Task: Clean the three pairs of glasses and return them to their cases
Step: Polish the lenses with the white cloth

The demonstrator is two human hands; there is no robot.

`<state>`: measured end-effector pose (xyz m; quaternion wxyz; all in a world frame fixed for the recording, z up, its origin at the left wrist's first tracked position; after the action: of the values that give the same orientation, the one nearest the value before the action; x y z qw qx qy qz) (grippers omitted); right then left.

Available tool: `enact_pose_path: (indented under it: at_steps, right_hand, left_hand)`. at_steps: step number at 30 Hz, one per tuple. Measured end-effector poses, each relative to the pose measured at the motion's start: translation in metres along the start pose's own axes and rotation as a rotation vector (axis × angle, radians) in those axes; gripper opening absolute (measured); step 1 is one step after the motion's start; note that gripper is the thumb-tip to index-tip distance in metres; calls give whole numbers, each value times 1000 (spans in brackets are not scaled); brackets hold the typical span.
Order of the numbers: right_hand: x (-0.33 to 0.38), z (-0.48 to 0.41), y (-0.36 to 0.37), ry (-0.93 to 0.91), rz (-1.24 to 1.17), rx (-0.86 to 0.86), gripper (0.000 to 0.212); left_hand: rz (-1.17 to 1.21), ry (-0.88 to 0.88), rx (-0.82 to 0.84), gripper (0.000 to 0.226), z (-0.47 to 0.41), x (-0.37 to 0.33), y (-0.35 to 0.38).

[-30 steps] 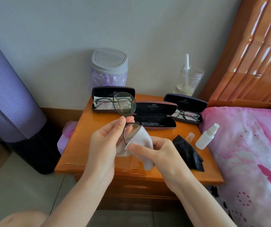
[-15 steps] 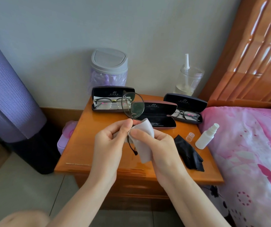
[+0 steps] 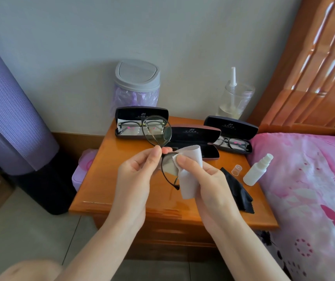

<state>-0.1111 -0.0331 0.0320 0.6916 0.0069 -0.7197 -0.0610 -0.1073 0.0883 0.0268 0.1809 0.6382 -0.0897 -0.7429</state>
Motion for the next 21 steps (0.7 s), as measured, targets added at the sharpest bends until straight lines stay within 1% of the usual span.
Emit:
enact_pose_path:
  at_steps: [3,6,8,13,18,21]
  right_hand:
    - [-2,4,-5,0,21,22,40]
    - [-5,8,-9,-13,13,66,34]
    - [-6,9,-11,-7,23,92,34]
    - [-10,10,-12,46,75,210,27]
    - [-12,9,-4,45,79,222,35]
    - [-9,8,0,27,33,218,32]
  left_hand:
    - [42,-19,-7,23,0,1,1]
    - [54,0,-29,23,0,0,2]
    - [67,1,-31,23,1,0,3]
    - [99,-40,-29,24,0,1,3]
    - [75,-47,-33,24,0,2,3]
    - [13,-37,-26,25,1,1,3]
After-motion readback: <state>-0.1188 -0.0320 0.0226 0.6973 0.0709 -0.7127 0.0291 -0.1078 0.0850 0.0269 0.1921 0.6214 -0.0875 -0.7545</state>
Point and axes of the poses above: each hand's wrist, its own z-axis away from the middle knuckle, its own y-axis out of the palm, x = y × z, the point moved 1 cm from there along -z, towards the middle knuckle, and after that the axes turned 11 degrees about -y, right-handed, at the moved point
